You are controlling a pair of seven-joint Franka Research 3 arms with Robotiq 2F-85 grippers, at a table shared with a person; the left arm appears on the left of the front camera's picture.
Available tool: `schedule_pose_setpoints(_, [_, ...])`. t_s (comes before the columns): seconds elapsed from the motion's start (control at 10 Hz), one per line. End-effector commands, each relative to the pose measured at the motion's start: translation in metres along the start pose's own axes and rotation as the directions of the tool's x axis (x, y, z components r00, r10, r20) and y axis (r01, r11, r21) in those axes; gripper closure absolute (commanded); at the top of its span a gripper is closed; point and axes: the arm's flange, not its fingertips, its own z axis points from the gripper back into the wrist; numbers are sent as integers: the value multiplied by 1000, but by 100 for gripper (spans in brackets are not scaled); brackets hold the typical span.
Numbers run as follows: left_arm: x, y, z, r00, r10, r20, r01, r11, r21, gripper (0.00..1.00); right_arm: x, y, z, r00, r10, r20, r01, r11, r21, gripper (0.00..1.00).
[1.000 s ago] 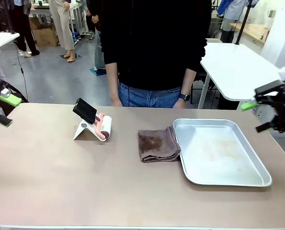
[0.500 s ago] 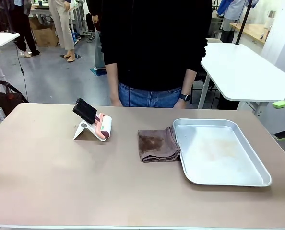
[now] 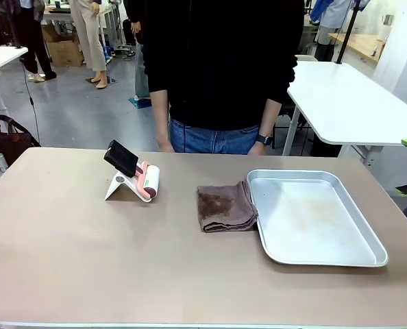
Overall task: Clean the surface of the table.
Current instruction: Return the Lint Roller and towel to their original positions.
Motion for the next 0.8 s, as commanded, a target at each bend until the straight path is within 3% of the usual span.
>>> schedule_pose_setpoints(0.0, [-6,-5,-5,1000,-8,-17,8,1000,29,0,-6,1,-3,1000,20,3,-20,1000,-24,0])
schedule_pose_setpoints(0.7, [-6,-5,-5,1000,-8,-17,8,1000,29,0,-6,1,-3,1000,20,3,-20,1000,-24,0])
